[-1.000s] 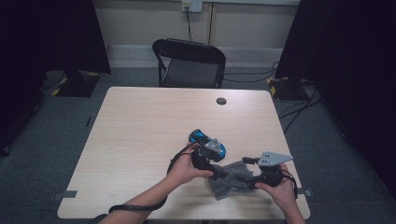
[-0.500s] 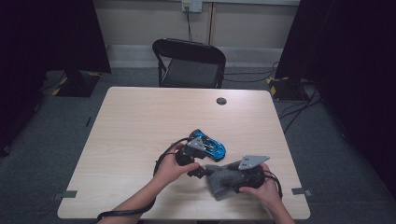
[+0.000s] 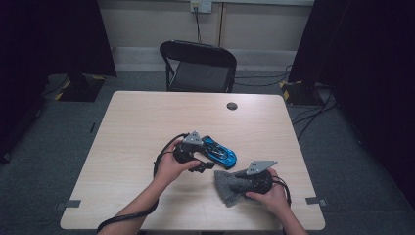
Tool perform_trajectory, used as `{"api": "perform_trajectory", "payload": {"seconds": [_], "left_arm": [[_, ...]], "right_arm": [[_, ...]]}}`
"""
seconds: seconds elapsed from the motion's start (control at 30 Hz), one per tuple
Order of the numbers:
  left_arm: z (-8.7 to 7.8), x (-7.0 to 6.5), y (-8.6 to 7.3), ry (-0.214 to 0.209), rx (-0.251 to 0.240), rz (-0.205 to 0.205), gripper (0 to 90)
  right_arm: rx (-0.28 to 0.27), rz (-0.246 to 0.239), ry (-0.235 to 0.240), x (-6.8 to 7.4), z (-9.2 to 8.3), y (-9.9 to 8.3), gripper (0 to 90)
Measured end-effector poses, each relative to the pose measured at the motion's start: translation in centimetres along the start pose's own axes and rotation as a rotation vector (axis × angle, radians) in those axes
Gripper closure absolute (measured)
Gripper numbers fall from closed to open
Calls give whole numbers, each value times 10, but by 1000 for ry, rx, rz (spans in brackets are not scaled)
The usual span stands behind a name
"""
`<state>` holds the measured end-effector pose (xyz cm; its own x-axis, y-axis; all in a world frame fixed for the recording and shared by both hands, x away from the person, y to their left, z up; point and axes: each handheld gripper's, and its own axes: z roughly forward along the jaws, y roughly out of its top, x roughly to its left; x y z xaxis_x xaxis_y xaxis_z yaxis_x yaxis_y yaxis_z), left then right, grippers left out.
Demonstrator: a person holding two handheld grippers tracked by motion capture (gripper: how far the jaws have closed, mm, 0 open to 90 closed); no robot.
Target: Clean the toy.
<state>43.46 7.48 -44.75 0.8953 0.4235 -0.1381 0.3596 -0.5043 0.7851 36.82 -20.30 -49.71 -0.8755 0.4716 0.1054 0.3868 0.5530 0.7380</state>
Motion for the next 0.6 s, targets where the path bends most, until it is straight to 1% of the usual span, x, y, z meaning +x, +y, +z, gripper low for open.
{"api": "perform_trajectory", "payload": {"seconds": [0.03,0.07,0.13,0.27,0.33,0.43,0.47,0.53,0.57,0.6], "left_arm": [[4,2,3,-7,-2,-8,223],[9,5,6,-4,-2,-8,219],[17,10,9,8,0,1,208],[33,21,13,19,-16,-16,211],[40,25,13,25,-15,-22,232],[48,31,14,47,-6,0,231],[49,32,14,47,-7,1,230],[52,35,14,44,6,13,224],[53,36,13,50,12,14,216],[54,37,12,46,16,8,215]], "right_arm": [[2,0,-6,1,0,0,497],[4,0,-9,1,0,0,518],[7,5,-14,2,0,1,559],[17,13,-15,3,-1,2,615],[18,16,-13,3,-1,2,630],[14,24,-13,3,-1,1,634],[12,25,-12,3,-1,1,634],[10,26,-12,3,-1,1,635],[13,26,-13,3,-1,1,636],[16,26,-15,3,-1,2,637]]}}
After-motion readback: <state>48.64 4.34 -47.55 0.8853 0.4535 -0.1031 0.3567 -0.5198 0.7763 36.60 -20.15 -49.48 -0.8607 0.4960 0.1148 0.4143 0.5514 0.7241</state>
